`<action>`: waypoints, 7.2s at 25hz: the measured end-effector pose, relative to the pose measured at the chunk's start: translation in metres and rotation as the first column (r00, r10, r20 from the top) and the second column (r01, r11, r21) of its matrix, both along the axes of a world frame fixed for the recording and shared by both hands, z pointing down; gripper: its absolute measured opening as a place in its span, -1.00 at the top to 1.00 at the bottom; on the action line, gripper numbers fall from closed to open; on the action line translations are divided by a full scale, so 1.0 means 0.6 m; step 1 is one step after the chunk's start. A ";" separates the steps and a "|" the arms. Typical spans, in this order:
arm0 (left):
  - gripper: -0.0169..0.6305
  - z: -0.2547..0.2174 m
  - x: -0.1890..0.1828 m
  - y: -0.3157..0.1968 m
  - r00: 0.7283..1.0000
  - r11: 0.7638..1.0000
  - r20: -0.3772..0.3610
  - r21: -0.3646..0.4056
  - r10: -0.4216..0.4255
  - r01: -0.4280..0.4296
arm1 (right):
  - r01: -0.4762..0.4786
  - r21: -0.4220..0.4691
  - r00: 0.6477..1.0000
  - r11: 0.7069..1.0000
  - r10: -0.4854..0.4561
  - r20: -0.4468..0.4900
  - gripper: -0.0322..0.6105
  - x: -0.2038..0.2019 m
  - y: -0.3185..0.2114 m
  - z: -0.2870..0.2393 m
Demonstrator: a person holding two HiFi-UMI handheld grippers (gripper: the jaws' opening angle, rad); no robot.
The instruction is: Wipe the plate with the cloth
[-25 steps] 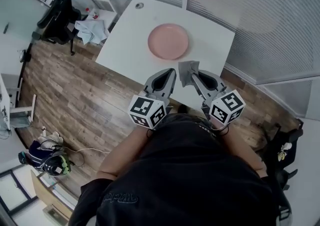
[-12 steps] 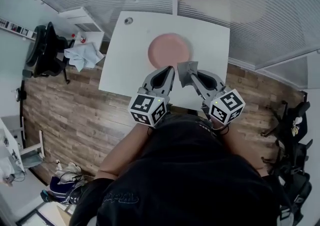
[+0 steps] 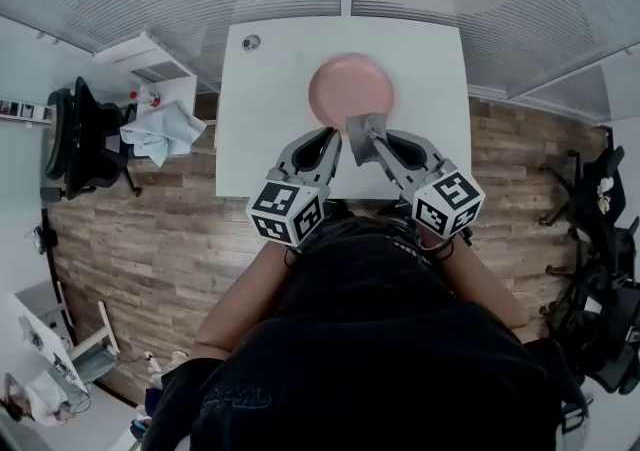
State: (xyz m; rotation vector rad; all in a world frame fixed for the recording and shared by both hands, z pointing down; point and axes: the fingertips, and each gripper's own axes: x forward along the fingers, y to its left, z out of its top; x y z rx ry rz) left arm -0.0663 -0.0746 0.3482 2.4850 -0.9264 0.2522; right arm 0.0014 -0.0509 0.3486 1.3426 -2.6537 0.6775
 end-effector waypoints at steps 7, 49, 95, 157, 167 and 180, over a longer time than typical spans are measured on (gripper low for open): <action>0.68 0.045 -0.022 0.001 1.000 0.997 0.004 -0.078 0.030 -0.030 | -0.073 -0.051 0.997 0.996 0.071 -0.036 0.77 0.009 0.012 0.040; 0.39 0.475 -0.076 -0.232 0.947 0.824 0.311 -0.514 -0.080 0.239 | -0.253 -0.582 0.910 0.773 -0.015 -0.415 0.77 0.118 -0.324 0.484; 0.85 0.504 -0.051 -0.244 0.949 0.802 0.303 -0.546 -0.082 0.243 | 0.059 -0.842 0.317 0.537 -0.810 -0.494 0.78 0.135 -0.156 0.564; 0.86 0.510 -0.054 -0.254 0.934 0.777 0.330 -0.548 -0.139 0.309 | 0.351 -0.819 0.170 0.453 -0.891 -0.420 0.79 0.101 -0.121 0.558; 0.86 0.509 -0.047 -0.248 0.936 0.773 0.324 -0.556 -0.137 0.306 | 0.114 -0.526 0.409 0.843 -0.522 -0.749 0.79 0.123 -0.367 0.554; 0.86 0.508 -0.050 -0.259 0.931 0.760 0.309 -0.553 -0.196 0.343 | 0.490 -0.613 0.372 0.620 -0.784 -0.496 0.79 -0.059 -0.185 0.542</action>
